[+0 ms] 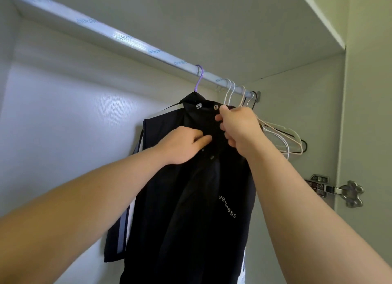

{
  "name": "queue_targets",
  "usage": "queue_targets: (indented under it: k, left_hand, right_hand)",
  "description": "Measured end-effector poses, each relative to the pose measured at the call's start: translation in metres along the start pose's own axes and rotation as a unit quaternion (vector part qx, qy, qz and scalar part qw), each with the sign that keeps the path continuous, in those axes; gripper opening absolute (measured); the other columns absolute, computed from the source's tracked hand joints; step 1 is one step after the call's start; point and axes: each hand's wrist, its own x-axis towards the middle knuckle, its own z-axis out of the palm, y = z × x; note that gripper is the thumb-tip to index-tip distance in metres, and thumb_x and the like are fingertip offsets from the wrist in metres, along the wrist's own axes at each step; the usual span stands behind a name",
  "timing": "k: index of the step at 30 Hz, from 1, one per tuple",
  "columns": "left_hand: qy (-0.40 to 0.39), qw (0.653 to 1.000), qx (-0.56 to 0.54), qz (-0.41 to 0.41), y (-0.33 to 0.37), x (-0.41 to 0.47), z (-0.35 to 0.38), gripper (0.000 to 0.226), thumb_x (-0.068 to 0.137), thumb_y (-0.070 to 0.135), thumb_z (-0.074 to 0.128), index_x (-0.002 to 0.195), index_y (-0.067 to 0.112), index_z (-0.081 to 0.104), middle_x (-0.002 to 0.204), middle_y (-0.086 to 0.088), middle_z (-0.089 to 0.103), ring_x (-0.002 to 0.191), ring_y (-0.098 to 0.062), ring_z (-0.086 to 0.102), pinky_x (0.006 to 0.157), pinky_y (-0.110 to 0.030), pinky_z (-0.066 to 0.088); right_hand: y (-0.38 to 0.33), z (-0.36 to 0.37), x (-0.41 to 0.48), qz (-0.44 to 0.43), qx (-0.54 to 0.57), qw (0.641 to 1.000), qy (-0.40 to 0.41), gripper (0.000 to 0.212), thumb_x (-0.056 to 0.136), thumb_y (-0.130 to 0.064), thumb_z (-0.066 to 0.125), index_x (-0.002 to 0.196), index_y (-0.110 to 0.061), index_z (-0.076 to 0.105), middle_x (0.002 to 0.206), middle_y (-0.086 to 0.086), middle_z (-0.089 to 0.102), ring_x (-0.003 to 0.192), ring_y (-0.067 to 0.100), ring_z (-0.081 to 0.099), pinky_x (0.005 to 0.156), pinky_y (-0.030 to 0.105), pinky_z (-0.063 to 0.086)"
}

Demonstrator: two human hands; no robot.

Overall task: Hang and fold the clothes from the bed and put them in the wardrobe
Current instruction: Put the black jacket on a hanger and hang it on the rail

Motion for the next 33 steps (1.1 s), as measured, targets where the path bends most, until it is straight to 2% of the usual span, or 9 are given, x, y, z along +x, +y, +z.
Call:
queue_targets:
  k: [3, 6, 12, 15, 18, 20, 25, 29, 33]
  left_hand:
    - [0.104, 0.993, 0.046, -0.022, -0.017, 0.011, -0.013, 0.047, 0.1, 0.057, 0.035, 0.071, 0.025, 0.055, 0.068, 0.005, 0.059, 0.066, -0.009, 0.057, 0.06, -0.035, 0.042]
    - [0.194, 0.976, 0.064, -0.081, -0.038, 0.026, -0.025, 0.025, 0.1, 0.042, 0.045, 0.087, 0.023, 0.054, 0.089, 0.009, 0.057, 0.087, -0.018, 0.056, 0.073, -0.034, 0.039]
    - [0.169, 0.969, 0.085, -0.158, -0.064, 0.053, -0.038, 0.045, 0.099, 0.047, 0.05, 0.135, 0.021, 0.052, 0.141, -0.001, 0.051, 0.133, -0.028, 0.042, 0.105, -0.042, 0.038]
    - [0.116, 0.975, 0.091, -0.169, -0.069, 0.062, -0.042, 0.054, 0.099, 0.056, 0.04, 0.143, 0.027, 0.047, 0.148, 0.002, 0.049, 0.139, -0.027, 0.039, 0.111, -0.047, 0.036]
    - [0.097, 0.972, 0.121, -0.175, -0.07, 0.069, -0.046, 0.054, 0.098, 0.061, 0.034, 0.139, 0.03, 0.051, 0.143, -0.005, 0.052, 0.134, -0.031, 0.043, 0.112, -0.05, 0.034]
    - [0.086, 0.97, 0.137, -0.181, -0.07, 0.074, -0.051, 0.053, 0.099, 0.063, 0.028, 0.132, 0.031, 0.056, 0.136, -0.008, 0.053, 0.129, -0.033, 0.044, 0.11, -0.051, 0.032]
    - [0.105, 0.974, 0.111, -0.167, -0.075, 0.077, -0.058, 0.045, 0.1, 0.063, 0.026, 0.102, 0.037, 0.063, 0.112, 0.008, 0.065, 0.116, -0.027, 0.05, 0.092, -0.044, 0.026]
    - [0.137, 0.973, 0.061, -0.178, -0.076, 0.079, -0.062, 0.045, 0.103, 0.06, 0.03, 0.079, 0.035, 0.059, 0.086, 0.014, 0.063, 0.094, -0.019, 0.054, 0.098, -0.042, 0.027]
    - [0.16, 0.971, 0.032, -0.175, -0.073, 0.077, -0.065, 0.052, 0.102, 0.058, 0.037, 0.061, 0.03, 0.05, 0.062, 0.009, 0.047, 0.07, -0.015, 0.048, 0.096, -0.042, 0.033]
  right_hand:
    - [0.02, -0.011, 0.002, -0.121, -0.2, 0.963, 0.132, 0.047, 0.1, -0.043, 0.042, 0.073, -0.012, 0.065, 0.07, 0.002, 0.063, 0.063, 0.025, 0.057, 0.054, 0.029, 0.036]
    - [0.035, -0.026, 0.005, -0.168, -0.251, 0.916, 0.262, 0.033, 0.097, -0.041, 0.042, 0.08, -0.016, 0.055, 0.077, 0.002, 0.059, 0.072, 0.03, 0.054, 0.06, 0.034, 0.038]
    - [0.044, -0.033, 0.027, -0.033, -0.073, 0.988, 0.13, 0.036, 0.098, -0.036, 0.046, 0.072, -0.011, 0.047, 0.065, 0.001, 0.045, 0.06, 0.022, 0.04, 0.056, 0.03, 0.031]
    - [0.045, -0.042, 0.041, 0.086, 0.084, 0.99, 0.068, 0.035, 0.097, -0.035, 0.047, 0.1, -0.002, 0.059, 0.087, 0.008, 0.054, 0.075, 0.025, 0.052, 0.066, 0.034, 0.045]
    - [0.054, -0.053, 0.051, 0.133, 0.086, 0.987, 0.008, 0.031, 0.101, -0.034, 0.048, 0.114, -0.009, 0.061, 0.095, 0.008, 0.065, 0.079, 0.026, 0.067, 0.069, 0.042, 0.06]
    - [0.06, -0.057, 0.051, 0.156, 0.026, 0.987, -0.032, 0.039, 0.1, -0.051, 0.049, 0.11, -0.017, 0.066, 0.096, 0.008, 0.075, 0.081, 0.028, 0.075, 0.072, 0.047, 0.063]
    - [0.058, -0.068, 0.059, 0.203, -0.012, 0.971, -0.125, 0.059, 0.091, -0.073, 0.046, 0.106, -0.022, 0.072, 0.095, 0.002, 0.079, 0.084, 0.024, 0.077, 0.073, 0.039, 0.061]
    - [0.057, -0.074, 0.061, 0.189, 0.037, 0.97, -0.147, 0.036, 0.096, -0.044, 0.051, 0.108, -0.018, 0.073, 0.111, 0.007, 0.076, 0.105, 0.027, 0.072, 0.088, 0.042, 0.057]
    - [0.048, -0.069, 0.056, 0.15, 0.132, 0.969, -0.143, 0.032, 0.103, -0.017, 0.043, 0.109, -0.007, 0.072, 0.112, 0.015, 0.075, 0.096, 0.026, 0.075, 0.072, 0.036, 0.062]
